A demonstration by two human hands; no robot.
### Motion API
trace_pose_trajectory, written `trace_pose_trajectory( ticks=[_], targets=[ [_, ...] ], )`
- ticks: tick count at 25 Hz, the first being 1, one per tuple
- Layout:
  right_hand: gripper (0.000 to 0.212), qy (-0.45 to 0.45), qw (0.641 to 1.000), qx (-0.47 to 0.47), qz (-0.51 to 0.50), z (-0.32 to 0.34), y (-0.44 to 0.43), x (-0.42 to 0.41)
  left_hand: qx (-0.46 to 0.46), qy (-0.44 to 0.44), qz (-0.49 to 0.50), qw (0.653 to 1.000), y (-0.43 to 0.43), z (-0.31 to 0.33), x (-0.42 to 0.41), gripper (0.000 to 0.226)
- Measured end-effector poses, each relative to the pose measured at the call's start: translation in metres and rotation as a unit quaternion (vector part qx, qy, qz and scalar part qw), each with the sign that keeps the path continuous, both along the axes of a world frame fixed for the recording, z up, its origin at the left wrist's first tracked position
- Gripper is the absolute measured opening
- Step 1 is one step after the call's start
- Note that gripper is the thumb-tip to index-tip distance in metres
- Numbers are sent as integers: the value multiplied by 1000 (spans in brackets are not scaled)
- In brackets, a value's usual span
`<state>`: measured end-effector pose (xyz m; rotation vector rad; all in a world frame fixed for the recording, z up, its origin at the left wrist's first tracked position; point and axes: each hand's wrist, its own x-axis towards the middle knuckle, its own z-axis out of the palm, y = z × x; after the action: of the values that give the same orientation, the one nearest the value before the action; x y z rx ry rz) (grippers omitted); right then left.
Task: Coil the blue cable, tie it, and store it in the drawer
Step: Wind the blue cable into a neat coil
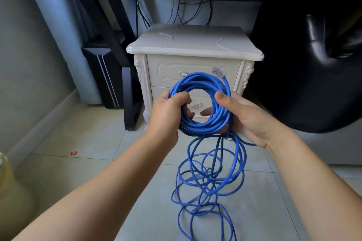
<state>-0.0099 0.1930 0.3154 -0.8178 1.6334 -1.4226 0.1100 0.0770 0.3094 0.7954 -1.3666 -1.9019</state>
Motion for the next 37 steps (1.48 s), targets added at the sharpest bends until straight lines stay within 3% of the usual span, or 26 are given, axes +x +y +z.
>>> trace_pose_trajectory(
  ticks=[2, 4, 7, 12, 15, 18, 20, 24, 27, 29, 32, 35, 37],
  targets=[
    [58, 0, 997, -28, -69, -6, -6, 6, -20, 10, -15, 1000, 6, -1, -1, 10],
    [19, -33, 982, -74, -169, -12, -10, 6, -44, 22, -114, 992, 2, 1, 0, 4],
    [18, -125, 957, -116, -237, -10, -9, -6, -106, -5, -290, 951, -14, -2, 7, 36],
    [12, -181, 959, -150, -160, 0, 2, -11, -276, -261, -313, 871, 2, -40, -7, 83],
    [9, -185, 960, -173, -120, 7, 7, -8, -300, -298, -258, 869, 9, -48, -20, 52],
    [21, -231, 942, -209, -123, 10, 11, -15, -230, -289, -204, 907, 5, -44, -25, 8],
    [28, -249, 935, -220, -127, 10, 13, -23, -142, -254, -227, 929, 7, -42, -25, 12],
    [4, -195, 952, -199, -125, 15, 16, -25, -117, -267, -219, 931, 7, -43, -28, 15],
    [9, -158, 965, -178, -114, 21, 22, -26, -125, -282, -173, 935, -4, -46, -30, 17],
    [8, -74, 978, -139, -133, 25, 28, -23, -92, -255, -147, 951, -13, -42, -27, 8],
    [26, 104, 986, -54, -121, 27, 33, -9, -15, -198, -153, 968, -20, -31, -20, 18],
    [30, 313, 938, 77, -126, 16, 30, -2, 25, -165, -183, 969, -25, -23, -13, 28],
    [26, 374, 906, 116, -157, 10, 26, 1, 63, -146, -206, 965, -27, -16, -10, 29]
  ],
)
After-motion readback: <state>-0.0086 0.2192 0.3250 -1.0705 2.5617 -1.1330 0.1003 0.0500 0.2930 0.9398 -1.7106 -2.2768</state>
